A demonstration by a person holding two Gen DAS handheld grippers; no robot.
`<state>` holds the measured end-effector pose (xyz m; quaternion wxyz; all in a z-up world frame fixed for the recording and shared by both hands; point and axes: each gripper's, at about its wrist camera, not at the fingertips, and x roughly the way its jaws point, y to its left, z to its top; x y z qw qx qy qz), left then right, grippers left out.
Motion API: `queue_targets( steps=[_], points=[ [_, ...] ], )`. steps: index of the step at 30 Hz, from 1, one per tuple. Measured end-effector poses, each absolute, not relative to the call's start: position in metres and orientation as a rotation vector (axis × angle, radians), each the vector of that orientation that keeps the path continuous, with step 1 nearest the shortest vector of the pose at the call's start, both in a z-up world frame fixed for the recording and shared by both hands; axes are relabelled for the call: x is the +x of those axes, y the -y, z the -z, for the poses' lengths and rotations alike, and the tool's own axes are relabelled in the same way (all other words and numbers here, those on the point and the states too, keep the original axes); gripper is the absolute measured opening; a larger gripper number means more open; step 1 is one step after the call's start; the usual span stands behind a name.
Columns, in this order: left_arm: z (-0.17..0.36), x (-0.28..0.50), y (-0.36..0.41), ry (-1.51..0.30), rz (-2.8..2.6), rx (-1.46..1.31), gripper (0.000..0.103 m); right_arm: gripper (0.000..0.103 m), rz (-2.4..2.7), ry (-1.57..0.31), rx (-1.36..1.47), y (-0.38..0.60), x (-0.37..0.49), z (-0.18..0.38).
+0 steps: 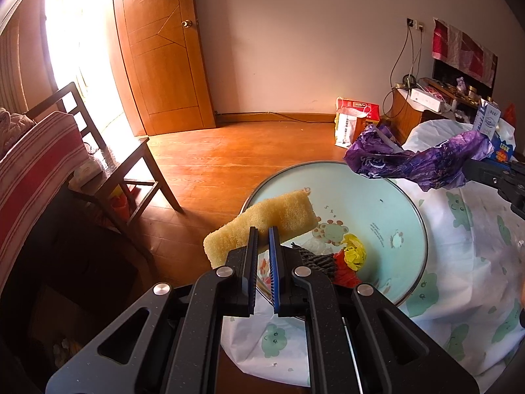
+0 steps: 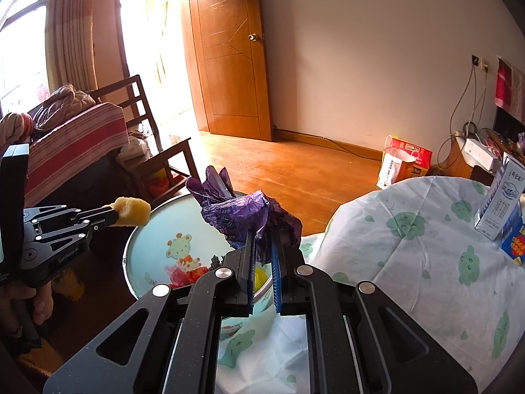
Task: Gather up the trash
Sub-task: 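Carry the yellow sponge and purple wrapper over the bin with both grippers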
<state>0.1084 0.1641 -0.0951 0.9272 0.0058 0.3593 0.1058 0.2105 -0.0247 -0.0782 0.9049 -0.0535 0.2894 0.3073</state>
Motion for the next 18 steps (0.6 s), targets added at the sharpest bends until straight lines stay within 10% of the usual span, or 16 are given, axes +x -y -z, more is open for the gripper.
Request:
queue_targets(
  steps=[18],
  points=[
    [0.094, 0.109, -0.165, -0.739, -0.235, 0.005, 0.006, 0.009, -0.661, -0.603, -0.134, 0.008, 0.213, 0.083]
  ],
)
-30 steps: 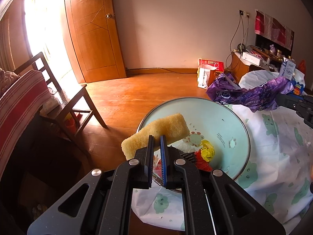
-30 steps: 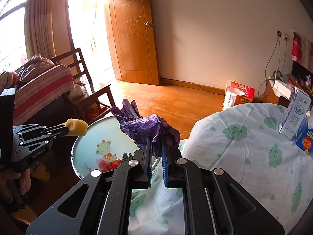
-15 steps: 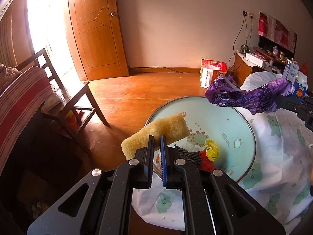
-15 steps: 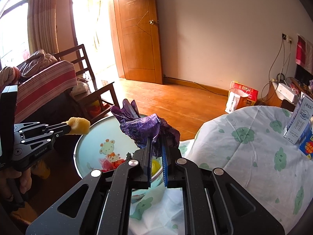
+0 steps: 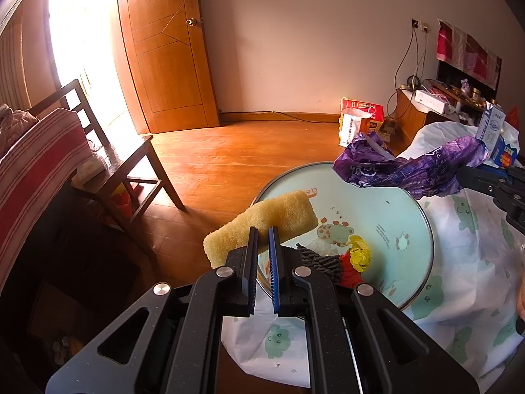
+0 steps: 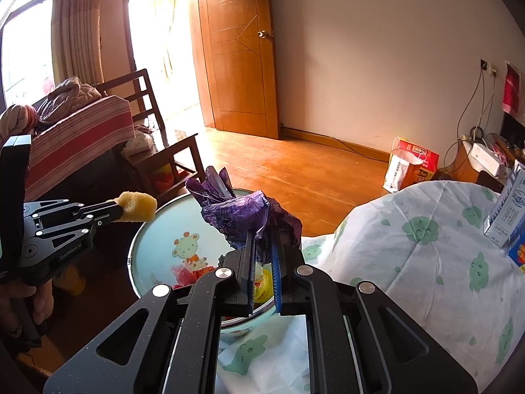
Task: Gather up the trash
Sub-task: 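Carry the yellow sponge and purple wrapper over the bin with both grippers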
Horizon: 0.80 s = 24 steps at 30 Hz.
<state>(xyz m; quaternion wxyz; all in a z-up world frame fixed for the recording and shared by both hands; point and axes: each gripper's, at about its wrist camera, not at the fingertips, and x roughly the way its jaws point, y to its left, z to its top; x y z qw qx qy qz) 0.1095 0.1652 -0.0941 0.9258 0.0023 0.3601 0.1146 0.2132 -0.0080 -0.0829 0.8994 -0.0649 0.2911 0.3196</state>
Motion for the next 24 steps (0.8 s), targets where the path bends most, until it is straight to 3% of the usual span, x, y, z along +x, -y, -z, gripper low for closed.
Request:
queue_targets(
  steps=[24],
  points=[
    [0.0945, 0.1188, -0.1590, -0.732, -0.221, 0.007, 0.006, 0.010, -0.658, -0.603, -0.154, 0.0003, 0.2139, 0.0841]
  ],
)
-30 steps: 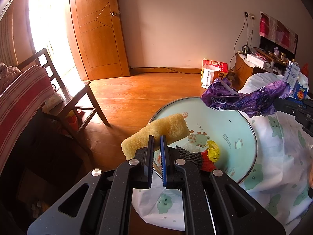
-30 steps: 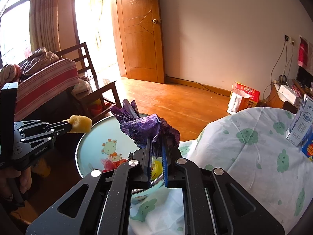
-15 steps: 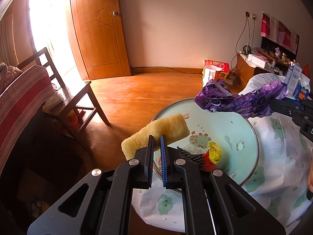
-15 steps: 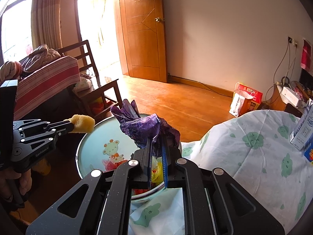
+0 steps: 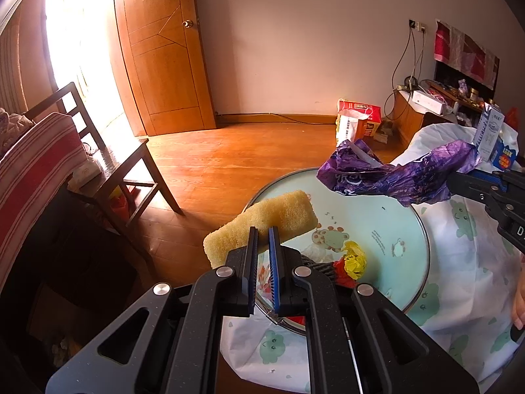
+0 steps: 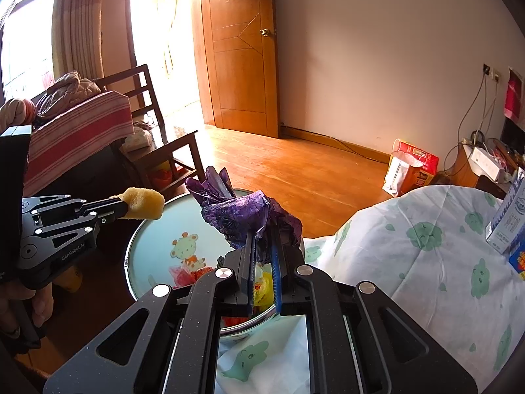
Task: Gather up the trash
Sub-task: 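Carry the yellow sponge and purple wrapper over the bin with both grippers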
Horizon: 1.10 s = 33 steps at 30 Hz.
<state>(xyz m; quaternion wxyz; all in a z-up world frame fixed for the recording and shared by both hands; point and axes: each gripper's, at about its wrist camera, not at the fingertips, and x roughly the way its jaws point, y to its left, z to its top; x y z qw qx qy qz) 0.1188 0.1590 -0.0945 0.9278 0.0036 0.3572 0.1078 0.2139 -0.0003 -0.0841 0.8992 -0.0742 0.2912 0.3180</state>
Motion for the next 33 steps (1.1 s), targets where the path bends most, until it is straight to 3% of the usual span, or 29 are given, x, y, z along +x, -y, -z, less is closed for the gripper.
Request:
queue_targets(
  steps=[33],
  points=[
    [0.0897, 0.1211, -0.1524, -0.718, -0.205, 0.005, 0.007, 0.010, -0.659, -0.590, -0.155, -0.0024, 0.2145, 0.0792]
  ],
)
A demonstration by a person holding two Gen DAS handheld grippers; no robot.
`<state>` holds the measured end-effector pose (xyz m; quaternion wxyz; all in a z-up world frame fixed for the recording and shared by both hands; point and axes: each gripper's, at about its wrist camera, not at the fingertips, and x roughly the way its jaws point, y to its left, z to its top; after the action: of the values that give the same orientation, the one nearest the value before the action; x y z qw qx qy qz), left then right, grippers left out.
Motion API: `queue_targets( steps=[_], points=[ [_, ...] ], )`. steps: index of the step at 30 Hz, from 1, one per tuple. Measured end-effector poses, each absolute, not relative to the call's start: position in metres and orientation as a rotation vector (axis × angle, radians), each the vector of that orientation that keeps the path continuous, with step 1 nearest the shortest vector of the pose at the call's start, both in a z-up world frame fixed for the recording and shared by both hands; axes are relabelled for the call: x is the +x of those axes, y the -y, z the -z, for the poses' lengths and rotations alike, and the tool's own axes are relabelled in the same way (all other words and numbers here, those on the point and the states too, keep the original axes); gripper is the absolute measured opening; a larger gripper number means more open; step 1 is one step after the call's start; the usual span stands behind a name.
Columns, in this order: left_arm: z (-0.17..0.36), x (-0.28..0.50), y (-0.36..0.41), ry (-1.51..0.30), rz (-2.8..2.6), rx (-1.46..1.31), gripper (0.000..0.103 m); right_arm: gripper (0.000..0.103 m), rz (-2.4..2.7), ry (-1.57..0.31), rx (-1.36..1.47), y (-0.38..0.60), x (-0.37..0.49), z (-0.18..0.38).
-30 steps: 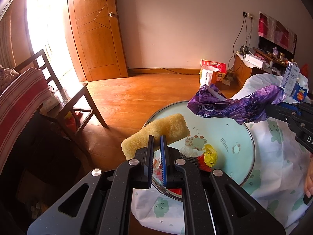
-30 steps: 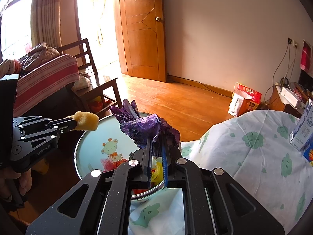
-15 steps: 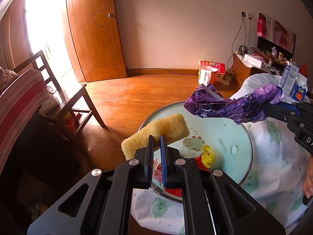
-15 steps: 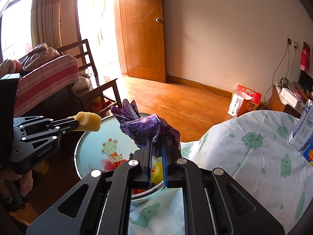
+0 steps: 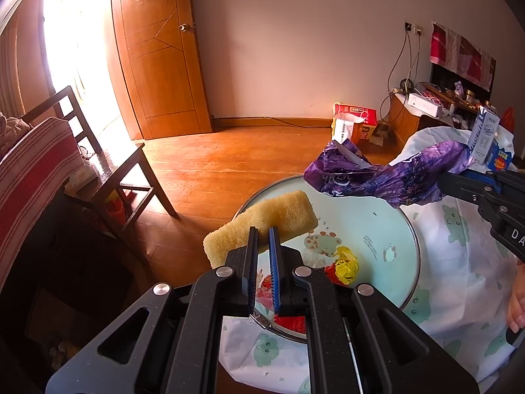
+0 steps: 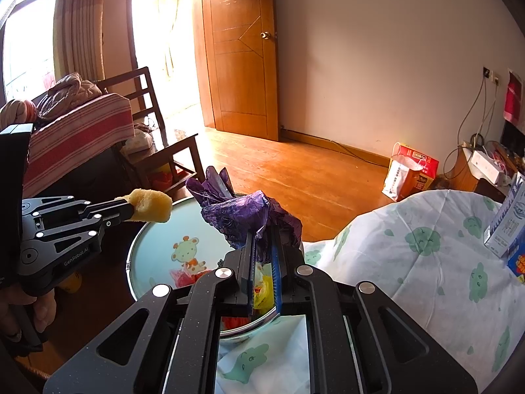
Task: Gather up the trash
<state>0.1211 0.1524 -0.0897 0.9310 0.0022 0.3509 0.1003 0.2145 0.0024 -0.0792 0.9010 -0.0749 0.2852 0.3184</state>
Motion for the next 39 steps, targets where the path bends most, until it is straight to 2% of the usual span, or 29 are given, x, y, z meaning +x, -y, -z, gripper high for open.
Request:
queue_targets(
  steps=[7, 11, 13, 15, 16, 17, 19, 20, 21, 22, 24, 32, 39],
  points=[
    [0.088, 0.122, -0.154, -0.715, -0.200, 0.003, 0.007, 0.010, -0.659, -0.584, -0.155, -0.003, 0.217, 0.075],
    [0.086, 0.121, -0.153, -0.709, -0.196, -0.002, 0.011, 0.010, -0.665, -0.573, -0.148, -0.002, 0.217, 0.073],
    [0.084, 0.120, -0.153, -0.703, -0.196, -0.001, 0.025, 0.011, -0.673, -0.579, -0.136, -0.001, 0.219, 0.074],
    [0.081, 0.117, -0.153, -0.684, -0.218, -0.002, 0.061, 0.029, -0.666, -0.566, -0.123, 0.003, 0.218, 0.074],
    [0.080, 0.116, -0.153, -0.676, -0.221, -0.004, 0.063, 0.044, -0.662, -0.563, -0.117, 0.005, 0.217, 0.074],
    [0.078, 0.115, -0.152, -0.675, -0.217, -0.004, 0.063, 0.048, -0.658, -0.563, -0.110, 0.008, 0.216, 0.073],
    [0.076, 0.112, -0.151, -0.667, -0.226, -0.002, 0.072, 0.051, -0.652, -0.552, -0.102, 0.011, 0.212, 0.071],
    [0.074, 0.109, -0.151, -0.658, -0.232, -0.004, 0.080, 0.059, -0.638, -0.538, -0.100, 0.016, 0.208, 0.069],
    [0.072, 0.107, -0.151, -0.651, -0.233, -0.007, 0.082, 0.062, -0.632, -0.532, -0.103, 0.017, 0.204, 0.068],
    [0.070, 0.104, -0.150, -0.648, -0.231, -0.007, 0.083, 0.064, -0.623, -0.527, -0.109, 0.020, 0.200, 0.066],
    [0.066, 0.097, -0.148, -0.636, -0.239, -0.002, 0.090, 0.065, -0.595, -0.516, -0.118, 0.026, 0.189, 0.062],
    [0.049, 0.071, -0.137, -0.585, -0.222, 0.000, 0.091, 0.072, -0.486, -0.443, -0.092, 0.058, 0.150, 0.049],
    [0.036, 0.060, -0.131, -0.545, -0.217, 0.006, 0.092, 0.073, -0.456, -0.415, -0.094, 0.077, 0.137, 0.044]
  ],
)
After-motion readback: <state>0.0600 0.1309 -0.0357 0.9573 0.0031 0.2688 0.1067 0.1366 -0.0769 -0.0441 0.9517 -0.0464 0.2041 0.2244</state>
